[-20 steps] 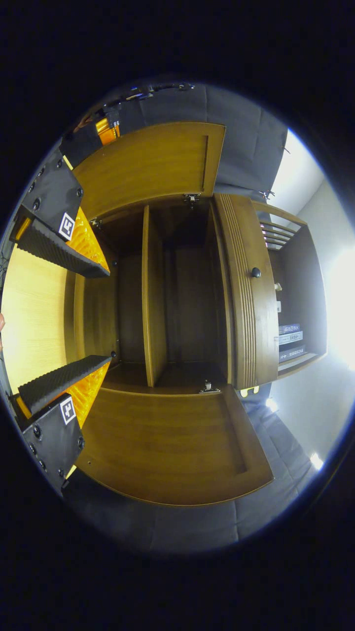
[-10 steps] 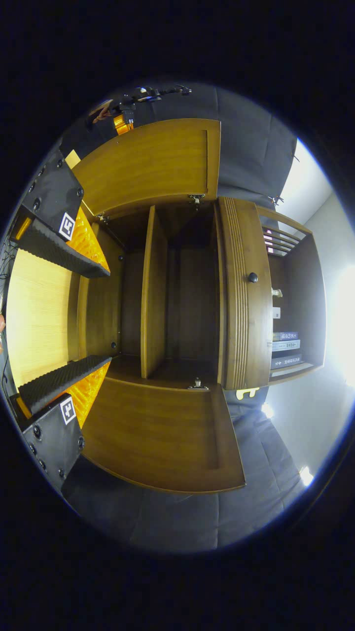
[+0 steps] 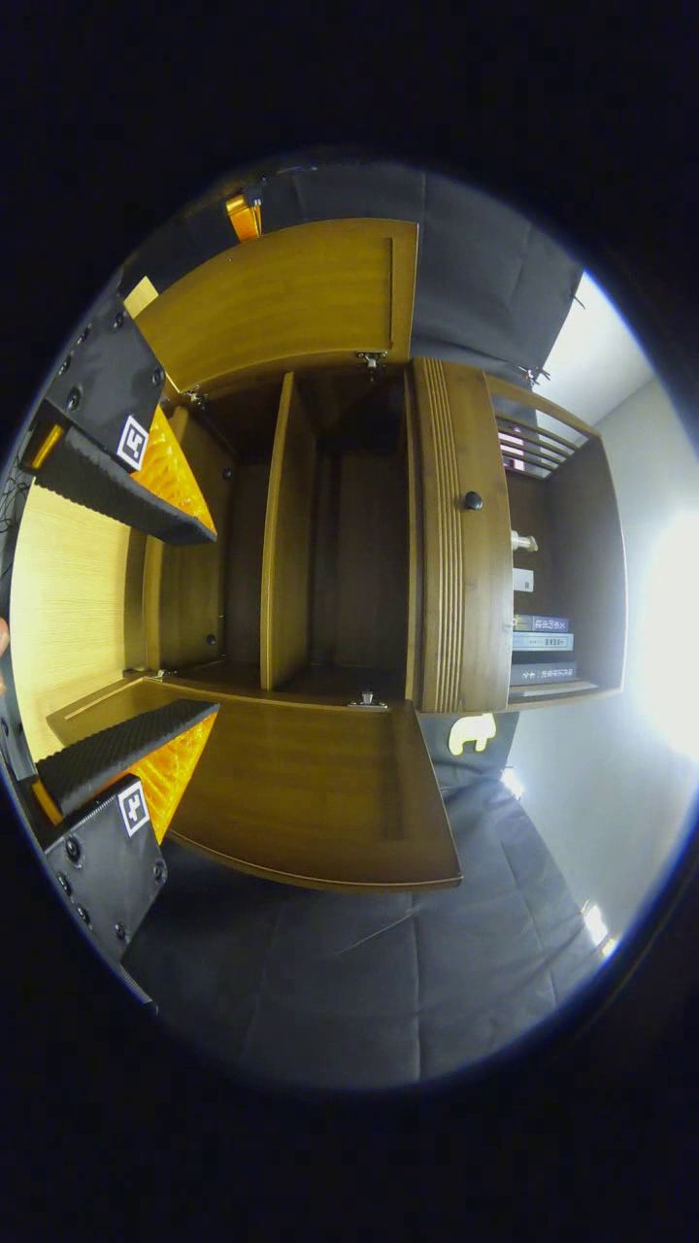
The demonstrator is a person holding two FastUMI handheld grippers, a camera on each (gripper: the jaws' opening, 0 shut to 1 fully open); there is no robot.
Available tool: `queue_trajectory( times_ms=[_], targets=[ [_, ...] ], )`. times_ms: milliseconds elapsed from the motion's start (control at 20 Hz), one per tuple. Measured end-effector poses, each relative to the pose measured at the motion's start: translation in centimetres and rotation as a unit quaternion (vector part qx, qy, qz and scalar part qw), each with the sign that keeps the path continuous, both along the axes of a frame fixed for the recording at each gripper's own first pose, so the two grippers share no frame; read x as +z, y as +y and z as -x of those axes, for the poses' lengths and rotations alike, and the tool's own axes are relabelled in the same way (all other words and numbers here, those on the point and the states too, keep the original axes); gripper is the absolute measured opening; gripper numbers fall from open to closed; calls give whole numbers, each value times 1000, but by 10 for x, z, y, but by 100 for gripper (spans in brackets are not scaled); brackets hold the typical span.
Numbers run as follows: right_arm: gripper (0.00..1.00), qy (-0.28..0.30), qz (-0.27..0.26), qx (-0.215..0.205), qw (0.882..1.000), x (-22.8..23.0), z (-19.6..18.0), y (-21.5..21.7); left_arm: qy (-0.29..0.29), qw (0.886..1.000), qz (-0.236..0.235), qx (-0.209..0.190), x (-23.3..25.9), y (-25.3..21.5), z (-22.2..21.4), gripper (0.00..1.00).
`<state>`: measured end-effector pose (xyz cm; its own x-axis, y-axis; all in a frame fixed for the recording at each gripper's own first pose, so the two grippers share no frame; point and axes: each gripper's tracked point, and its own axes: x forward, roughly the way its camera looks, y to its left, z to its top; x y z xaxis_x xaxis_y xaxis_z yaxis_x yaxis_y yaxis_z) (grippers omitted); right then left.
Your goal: Open the right door of the double-door shoe cabinet with the right hand, and open the left door with the left hand.
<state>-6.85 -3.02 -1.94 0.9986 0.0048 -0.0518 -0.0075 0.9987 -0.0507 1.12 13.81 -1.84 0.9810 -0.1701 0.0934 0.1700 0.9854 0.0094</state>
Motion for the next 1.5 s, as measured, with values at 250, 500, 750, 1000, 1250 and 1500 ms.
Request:
queue_trajectory(
  times_ms=[250,500,750,1000,1250,1500],
  targets=[
    [97,-7,6,35,999,3,-8,-9,-13,998,-4,63,41,-18,55,2],
    [100,-10,6,73,997,5,-13,-19,-39,993,21,108,76,-63,75,41],
    [100,-2,-20,104,994,-1,-13,-21,-62,985,72,147,88,-104,76,96],
    [100,9,-25,136,990,-17,-5,-13,-57,987,67,137,86,-155,65,96],
    [97,12,-9,166,986,-25,5,-7,-43,990,60,117,80,-198,57,96],
    [97,15,-19,183,983,-29,11,-8,-33,991,70,110,68,-222,56,96]
  ],
)
